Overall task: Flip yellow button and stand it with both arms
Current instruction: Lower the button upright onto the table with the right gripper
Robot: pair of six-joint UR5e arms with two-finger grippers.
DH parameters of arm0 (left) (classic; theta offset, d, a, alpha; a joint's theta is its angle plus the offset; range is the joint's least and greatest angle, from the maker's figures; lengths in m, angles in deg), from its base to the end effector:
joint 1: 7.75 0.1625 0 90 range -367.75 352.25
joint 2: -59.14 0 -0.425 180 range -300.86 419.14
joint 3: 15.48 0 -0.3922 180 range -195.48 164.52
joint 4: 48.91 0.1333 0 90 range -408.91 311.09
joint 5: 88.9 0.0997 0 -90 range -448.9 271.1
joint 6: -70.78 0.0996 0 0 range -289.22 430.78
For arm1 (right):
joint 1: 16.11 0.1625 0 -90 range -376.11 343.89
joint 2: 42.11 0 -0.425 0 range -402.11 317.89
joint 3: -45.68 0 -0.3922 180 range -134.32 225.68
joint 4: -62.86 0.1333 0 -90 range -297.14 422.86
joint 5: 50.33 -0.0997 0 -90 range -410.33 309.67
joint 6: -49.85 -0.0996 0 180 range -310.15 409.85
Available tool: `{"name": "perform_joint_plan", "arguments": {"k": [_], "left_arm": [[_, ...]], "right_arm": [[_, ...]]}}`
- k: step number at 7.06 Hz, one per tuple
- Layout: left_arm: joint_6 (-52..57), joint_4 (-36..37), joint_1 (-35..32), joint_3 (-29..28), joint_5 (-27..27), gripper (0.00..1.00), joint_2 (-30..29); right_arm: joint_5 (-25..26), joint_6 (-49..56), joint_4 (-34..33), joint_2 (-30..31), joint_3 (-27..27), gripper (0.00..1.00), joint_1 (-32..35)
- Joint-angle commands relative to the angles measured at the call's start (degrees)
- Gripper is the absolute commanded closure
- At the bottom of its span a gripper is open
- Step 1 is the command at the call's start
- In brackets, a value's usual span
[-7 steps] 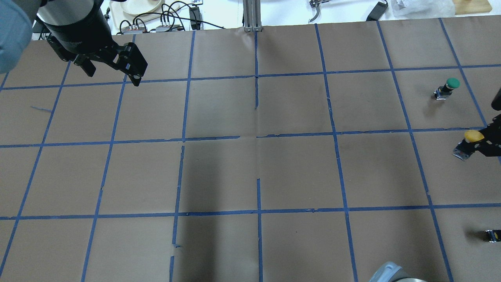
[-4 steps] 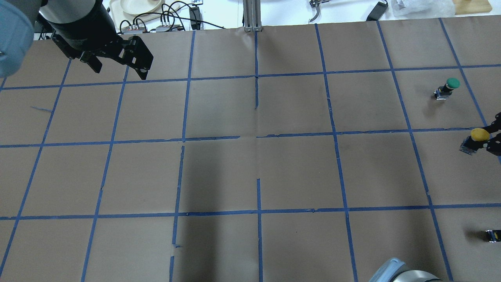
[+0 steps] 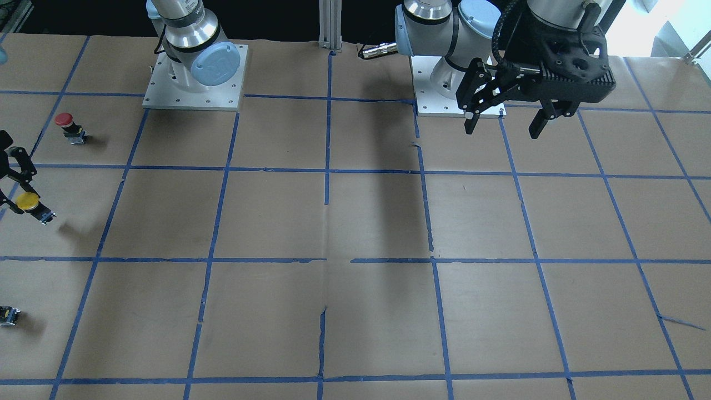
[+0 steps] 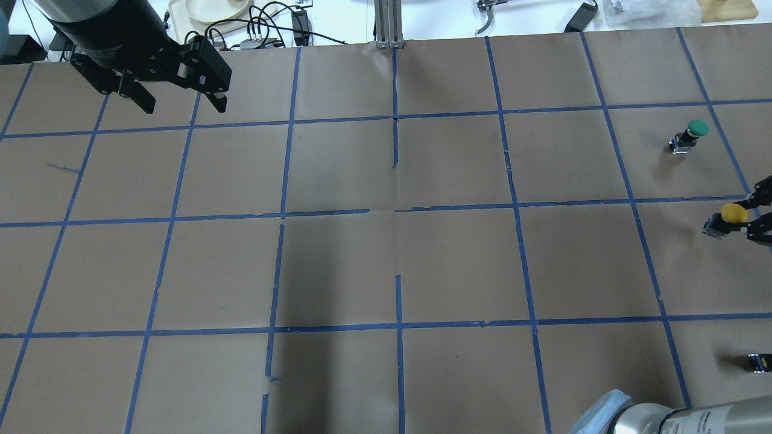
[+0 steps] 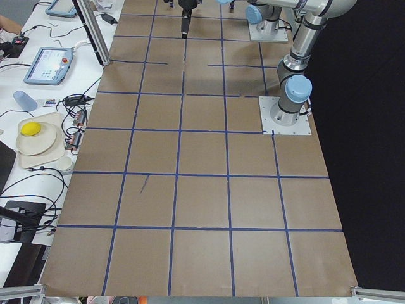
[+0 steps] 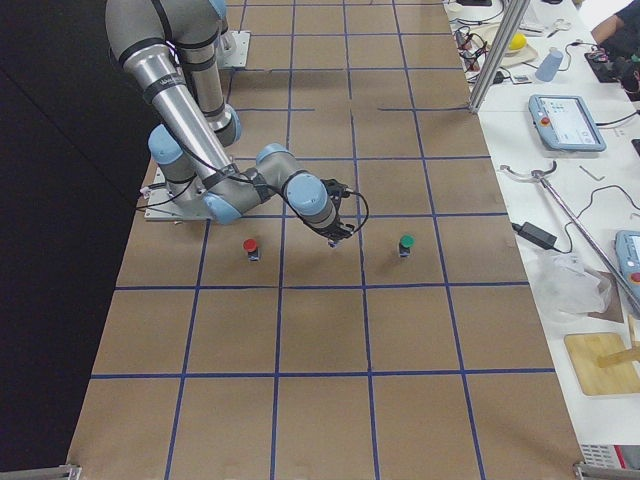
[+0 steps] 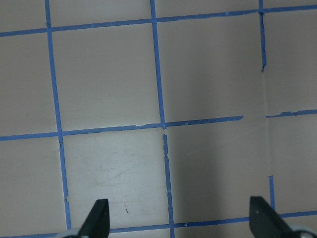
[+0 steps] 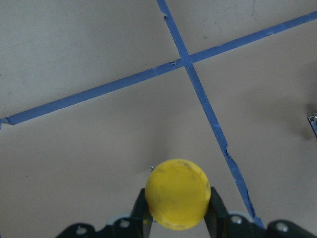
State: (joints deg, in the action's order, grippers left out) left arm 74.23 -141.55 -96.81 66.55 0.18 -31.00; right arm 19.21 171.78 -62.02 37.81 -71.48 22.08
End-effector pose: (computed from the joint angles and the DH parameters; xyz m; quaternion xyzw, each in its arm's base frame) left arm -0.1267 -0.5000 0.5508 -0.0222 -0.9987 0.0455 0.0063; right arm -0.2752 -0.4304 0.2463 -0.5622 0.8075 -0.1762 0.0299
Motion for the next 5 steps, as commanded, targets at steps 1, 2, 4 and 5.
{"name": "perform_joint_plan", "arguments": {"k": [1,2,4,5], "left_arm": [[-0.6,-3.2,0.3,-0.5,-0.1,0.00,0.1],[-0.6,-4.0,0.3,-0.8,-0.1,0.00,0.1],[-0.7,-4.1,0.4,-1.3,-0.2,0.00,-0.2],[-0.7,-4.1,0.3,-1.3,-0.2,0.00,-0.2]], "right_arm": [[-0.3,3.6,0.2,-0.7,-0.1,0.76,-0.6],[-0.3,3.8,0.3,-0.8,-0.2,0.75,-0.6],[-0.2,3.8,0.5,-0.8,-0.3,0.70,-0.7],[-0.2,3.8,0.5,-0.9,-0.5,0.64,-0.7]]}}
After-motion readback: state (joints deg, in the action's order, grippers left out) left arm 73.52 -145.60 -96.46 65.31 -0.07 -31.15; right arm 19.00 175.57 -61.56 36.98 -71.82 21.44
